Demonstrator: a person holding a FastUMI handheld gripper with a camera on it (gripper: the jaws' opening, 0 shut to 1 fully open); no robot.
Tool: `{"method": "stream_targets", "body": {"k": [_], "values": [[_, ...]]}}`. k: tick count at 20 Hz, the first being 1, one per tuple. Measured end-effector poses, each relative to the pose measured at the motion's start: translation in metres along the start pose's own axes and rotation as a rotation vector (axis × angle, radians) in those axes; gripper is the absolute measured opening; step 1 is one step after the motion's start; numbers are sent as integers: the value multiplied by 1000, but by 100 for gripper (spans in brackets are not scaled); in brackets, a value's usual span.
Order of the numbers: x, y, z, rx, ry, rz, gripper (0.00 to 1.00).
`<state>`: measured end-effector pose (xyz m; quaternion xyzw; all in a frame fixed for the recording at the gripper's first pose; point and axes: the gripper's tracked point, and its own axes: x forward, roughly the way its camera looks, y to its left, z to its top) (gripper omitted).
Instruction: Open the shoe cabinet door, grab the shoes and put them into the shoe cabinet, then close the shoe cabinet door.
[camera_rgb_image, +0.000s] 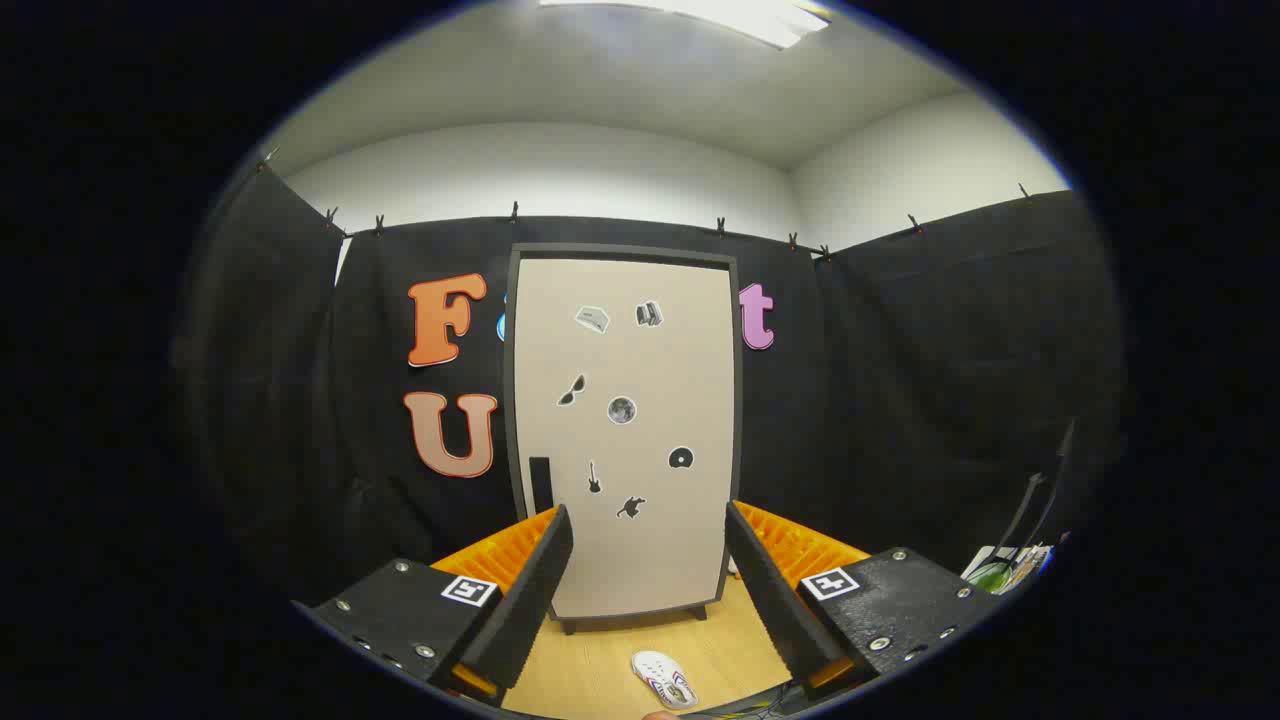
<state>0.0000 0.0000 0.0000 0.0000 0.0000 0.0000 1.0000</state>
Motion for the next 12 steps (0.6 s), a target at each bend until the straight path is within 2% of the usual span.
{"method": "stream_targets", "body": {"k": [12], "values": [[3,5,-5,-9,3,0,95]]}}
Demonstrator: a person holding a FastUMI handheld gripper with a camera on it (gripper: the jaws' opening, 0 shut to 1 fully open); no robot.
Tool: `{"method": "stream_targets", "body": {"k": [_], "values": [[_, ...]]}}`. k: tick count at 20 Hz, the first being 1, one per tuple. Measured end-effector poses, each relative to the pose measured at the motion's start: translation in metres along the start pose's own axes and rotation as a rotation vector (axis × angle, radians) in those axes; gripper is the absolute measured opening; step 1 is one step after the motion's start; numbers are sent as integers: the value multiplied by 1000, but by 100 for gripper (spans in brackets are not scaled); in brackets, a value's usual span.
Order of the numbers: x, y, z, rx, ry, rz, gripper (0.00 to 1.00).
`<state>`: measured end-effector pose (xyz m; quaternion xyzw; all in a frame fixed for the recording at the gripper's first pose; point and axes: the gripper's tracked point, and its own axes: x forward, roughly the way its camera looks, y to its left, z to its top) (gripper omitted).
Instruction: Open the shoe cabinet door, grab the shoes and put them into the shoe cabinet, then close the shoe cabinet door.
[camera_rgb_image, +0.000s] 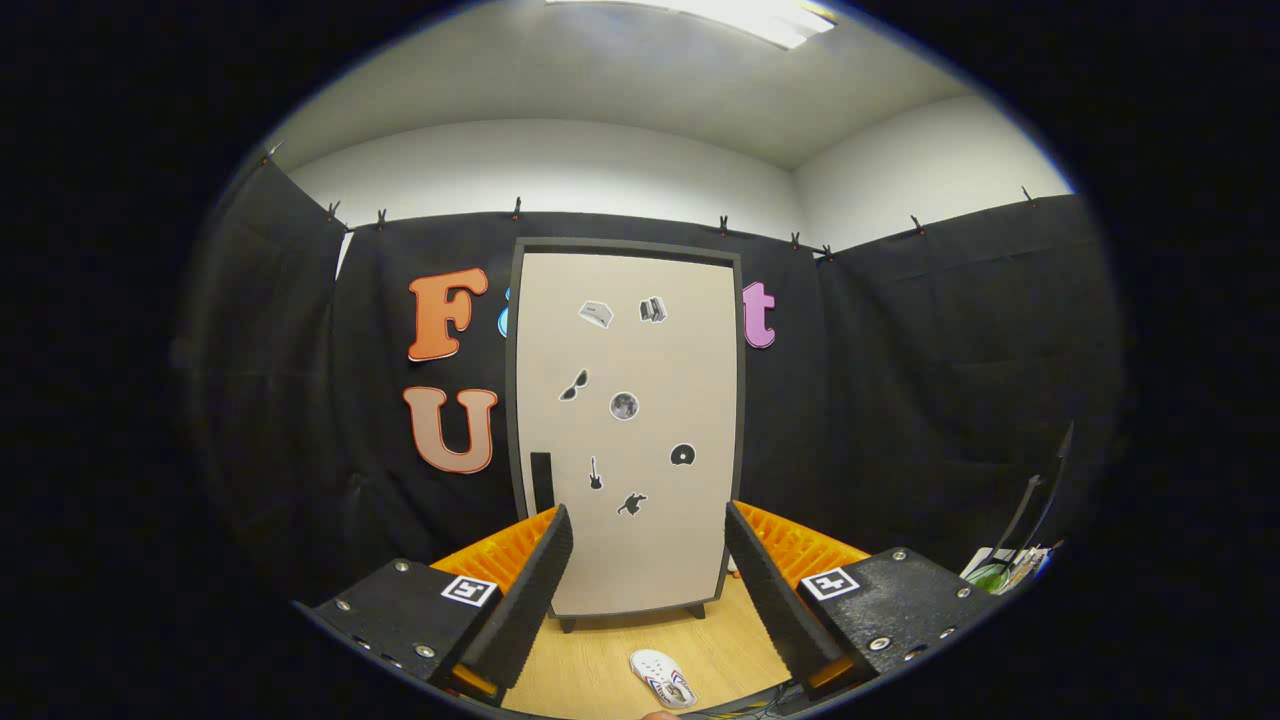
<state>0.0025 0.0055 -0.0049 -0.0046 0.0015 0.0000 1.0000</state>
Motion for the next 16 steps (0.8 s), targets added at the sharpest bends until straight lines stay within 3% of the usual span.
{"method": "stream_targets", "body": {"k": [16], "values": [[16,25,-19,-31,30,12,95]]}}
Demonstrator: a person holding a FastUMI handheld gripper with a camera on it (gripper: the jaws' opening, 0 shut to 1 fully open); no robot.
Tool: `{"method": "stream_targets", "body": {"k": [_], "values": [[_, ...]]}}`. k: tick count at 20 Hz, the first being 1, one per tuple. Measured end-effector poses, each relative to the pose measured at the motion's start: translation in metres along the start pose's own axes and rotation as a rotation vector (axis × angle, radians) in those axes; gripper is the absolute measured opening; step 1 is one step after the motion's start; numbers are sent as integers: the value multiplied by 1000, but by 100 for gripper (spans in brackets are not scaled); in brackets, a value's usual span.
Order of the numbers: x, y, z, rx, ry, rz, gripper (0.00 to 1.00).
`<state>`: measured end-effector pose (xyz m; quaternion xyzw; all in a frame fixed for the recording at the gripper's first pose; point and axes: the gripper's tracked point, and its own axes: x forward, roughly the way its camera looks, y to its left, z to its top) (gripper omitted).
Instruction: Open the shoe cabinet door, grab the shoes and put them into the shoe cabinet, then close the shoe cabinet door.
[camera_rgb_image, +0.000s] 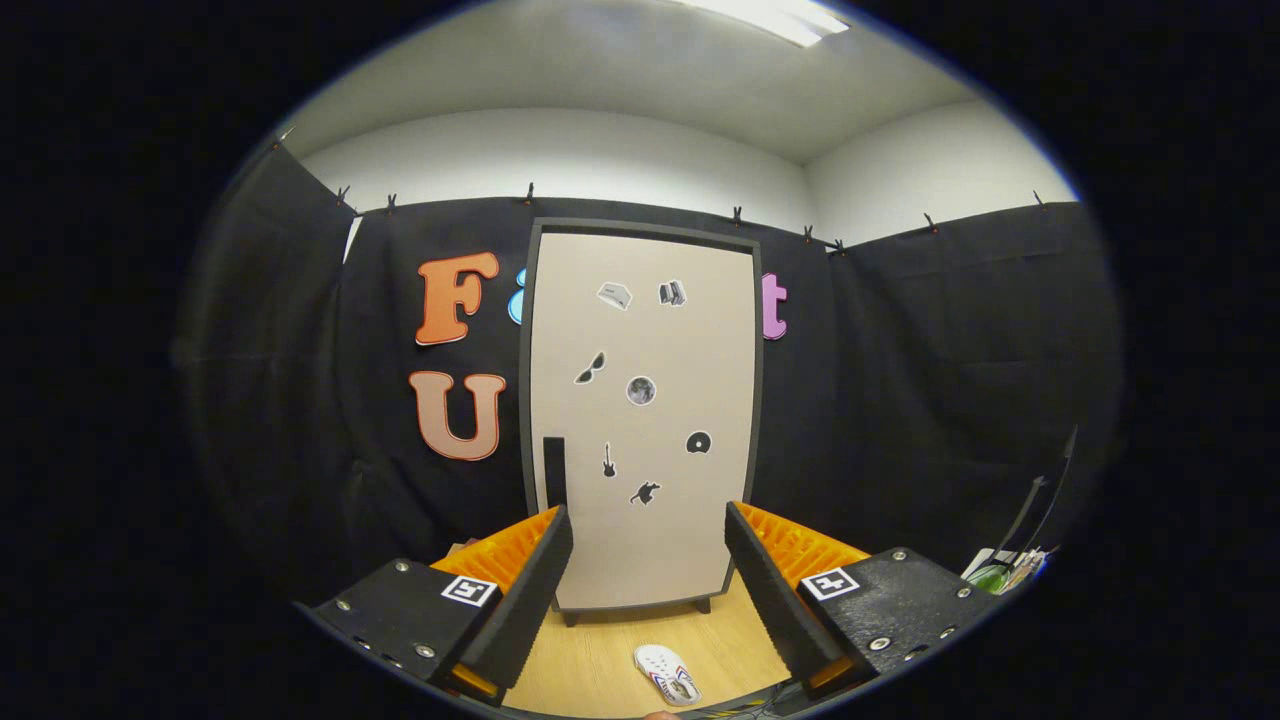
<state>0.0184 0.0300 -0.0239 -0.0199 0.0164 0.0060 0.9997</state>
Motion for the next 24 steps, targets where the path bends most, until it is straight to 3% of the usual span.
{"method": "stream_targets", "body": {"k": [5,15,21,24], "values": [[45,24,-14,-25,1,-5,95],[187,116,-58,-46,55,83,95],[253,126,-71,43,112,51,94],[271,129,-76,113,140,58,88]]}}
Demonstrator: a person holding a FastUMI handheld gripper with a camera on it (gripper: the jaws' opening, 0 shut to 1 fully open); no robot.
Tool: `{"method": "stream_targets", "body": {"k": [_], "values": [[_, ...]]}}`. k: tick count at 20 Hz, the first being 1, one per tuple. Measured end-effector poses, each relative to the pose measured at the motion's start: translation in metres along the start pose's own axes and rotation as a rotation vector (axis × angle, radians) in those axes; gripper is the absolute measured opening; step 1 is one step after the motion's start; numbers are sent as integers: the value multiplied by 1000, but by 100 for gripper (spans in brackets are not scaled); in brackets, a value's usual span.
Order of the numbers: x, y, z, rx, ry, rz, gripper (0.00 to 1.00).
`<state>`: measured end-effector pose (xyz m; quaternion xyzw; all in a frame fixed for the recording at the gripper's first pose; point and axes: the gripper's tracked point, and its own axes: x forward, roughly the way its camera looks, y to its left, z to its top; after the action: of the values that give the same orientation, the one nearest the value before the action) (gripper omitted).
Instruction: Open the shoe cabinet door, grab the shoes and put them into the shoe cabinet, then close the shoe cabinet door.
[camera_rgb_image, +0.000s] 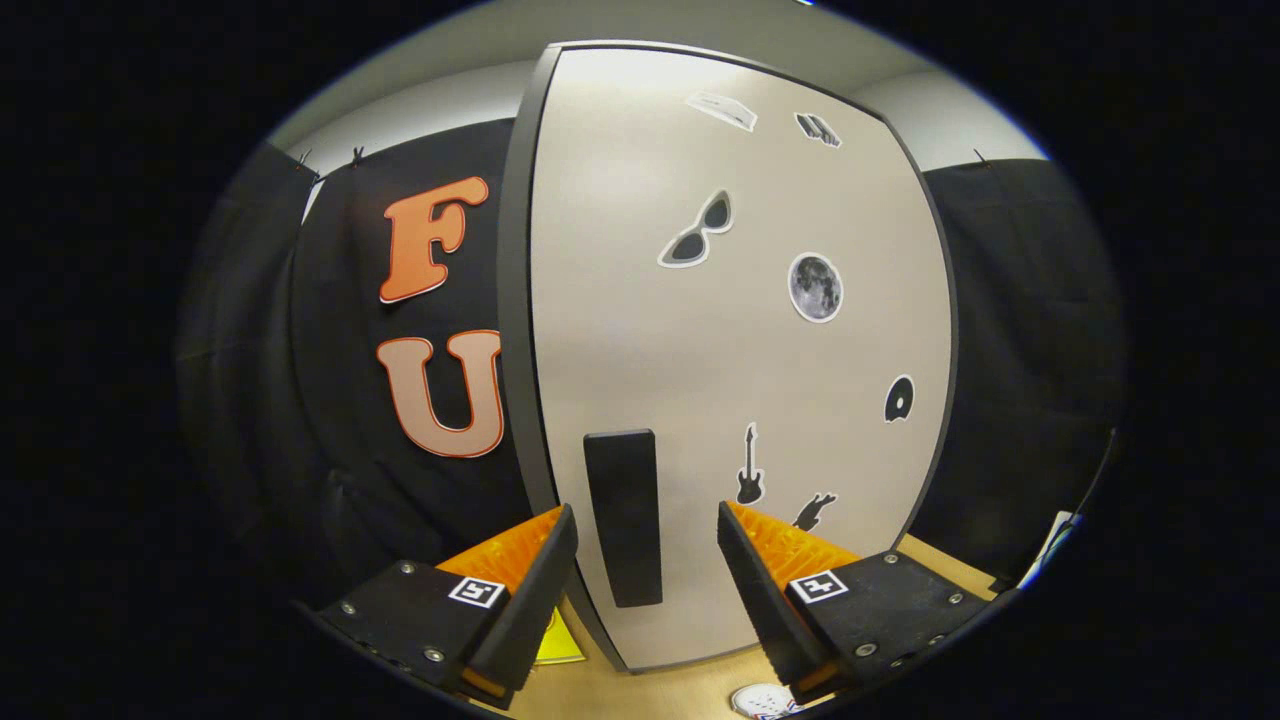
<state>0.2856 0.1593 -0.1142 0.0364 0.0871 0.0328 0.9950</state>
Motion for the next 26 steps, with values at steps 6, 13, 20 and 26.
{"method": "stream_targets", "body": {"k": [6,13,20,26], "values": [[16,9,-10,46,35,16,51],[8,9,-8,-29,-43,56,23],[-9,4,-10,-80,-10,176,22],[-28,-1,-12,-100,1,285,22]]}}
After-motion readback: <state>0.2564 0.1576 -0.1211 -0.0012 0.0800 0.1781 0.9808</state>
